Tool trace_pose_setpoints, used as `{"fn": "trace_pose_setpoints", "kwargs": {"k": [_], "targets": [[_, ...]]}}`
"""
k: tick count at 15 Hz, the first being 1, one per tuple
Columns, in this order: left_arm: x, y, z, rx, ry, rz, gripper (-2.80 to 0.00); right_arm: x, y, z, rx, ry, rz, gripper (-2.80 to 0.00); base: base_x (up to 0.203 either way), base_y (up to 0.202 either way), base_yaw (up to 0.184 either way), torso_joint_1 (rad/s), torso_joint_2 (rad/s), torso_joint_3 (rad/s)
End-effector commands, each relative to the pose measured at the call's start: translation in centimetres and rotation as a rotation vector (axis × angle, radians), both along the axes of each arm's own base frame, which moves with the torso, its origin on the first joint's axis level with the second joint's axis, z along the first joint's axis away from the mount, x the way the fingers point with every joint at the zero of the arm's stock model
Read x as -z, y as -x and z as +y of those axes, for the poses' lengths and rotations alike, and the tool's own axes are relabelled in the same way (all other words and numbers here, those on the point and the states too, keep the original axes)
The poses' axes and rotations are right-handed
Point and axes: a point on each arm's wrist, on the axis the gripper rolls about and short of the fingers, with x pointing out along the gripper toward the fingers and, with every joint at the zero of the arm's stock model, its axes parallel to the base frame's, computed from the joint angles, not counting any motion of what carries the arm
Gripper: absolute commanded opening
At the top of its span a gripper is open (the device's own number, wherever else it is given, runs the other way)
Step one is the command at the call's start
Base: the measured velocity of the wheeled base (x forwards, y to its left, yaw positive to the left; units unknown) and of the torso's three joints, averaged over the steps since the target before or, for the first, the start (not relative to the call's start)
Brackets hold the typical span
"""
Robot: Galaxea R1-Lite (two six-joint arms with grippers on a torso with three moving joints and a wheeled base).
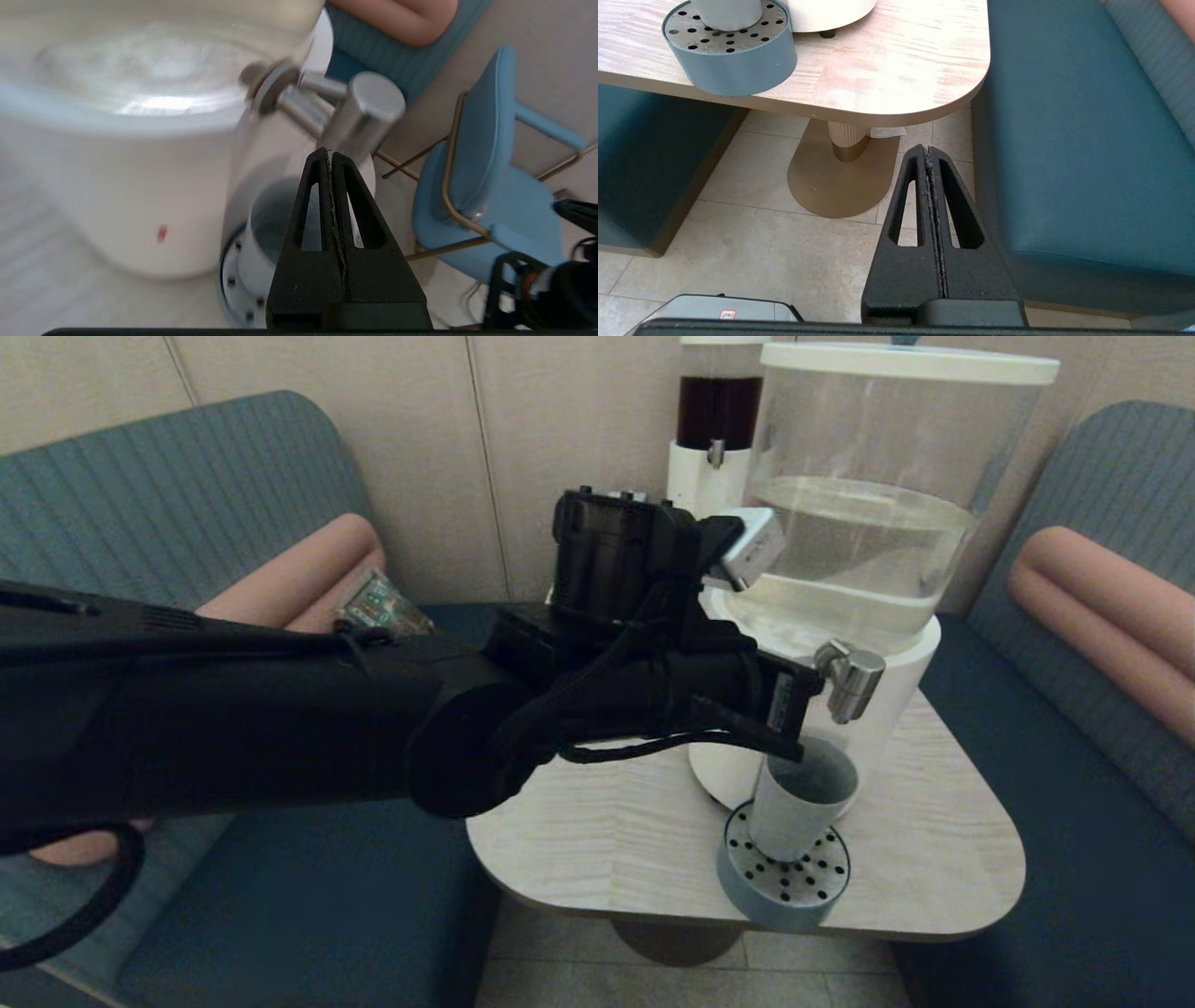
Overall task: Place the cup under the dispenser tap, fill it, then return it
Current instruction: Turn off the faucet, then place the cup next to the water dispenser
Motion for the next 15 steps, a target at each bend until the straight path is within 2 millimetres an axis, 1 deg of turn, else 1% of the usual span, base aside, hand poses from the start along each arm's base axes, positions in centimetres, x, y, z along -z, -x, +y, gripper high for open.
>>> {"fn": "trace_pose_setpoints", "kwargs": {"k": [1,2,3,4,6,10,11,13,15], "targets": [[-2.4,2.1,2.6,-0.027,0.051,0.001,-2.8,0.0,0.0,0.0,0.0,0.0,0.0,-2.8,0.0,0.0,0.0,0.0,0.0,0.0],[-2.9,2.8,3.7,-0.048,0.069,0.022,-2.8,0.0,0.0,0.0,0.0,0.0,0.0,-2.8,0.0,0.0,0.0,0.0,0.0,0.0],[-2.9,3.7,4.9,-0.073,0.079,0.045,-2.8,0.0,0.0,0.0,0.0,0.0,0.0,-2.8,0.0,0.0,0.0,0.0,0.0,0.0],[-2.3,4.4,5.9,-0.098,0.079,0.063,-2.8,0.0,0.0,0.0,0.0,0.0,0.0,-2.8,0.0,0.0,0.0,0.0,0.0,0.0],[-0.5,5.4,7.2,-0.153,0.111,0.045,-2.8,0.0,0.0,0.0,0.0,0.0,0.0,-2.8,0.0,0.0,0.0,0.0,0.0,0.0],[4.2,7.1,9.2,-0.191,0.238,-0.075,-2.8,0.0,0.0,0.0,0.0,0.0,0.0,-2.8,0.0,0.0,0.0,0.0,0.0,0.0],[5.2,7.1,9.3,-0.181,0.269,-0.111,-2.8,0.0,0.0,0.0,0.0,0.0,0.0,-2.8,0.0,0.0,0.0,0.0,0.0,0.0],[7.8,6.7,8.8,-0.104,0.282,-0.158,-2.8,0.0,0.0,0.0,0.0,0.0,0.0,-2.8,0.0,0.0,0.0,0.0,0.0,0.0],[11.2,6.0,8.1,-0.075,0.204,-0.178,-2.8,0.0,0.0,0.0,0.0,0.0,0.0,-2.8,0.0,0.0,0.0,0.0,0.0,0.0]]}}
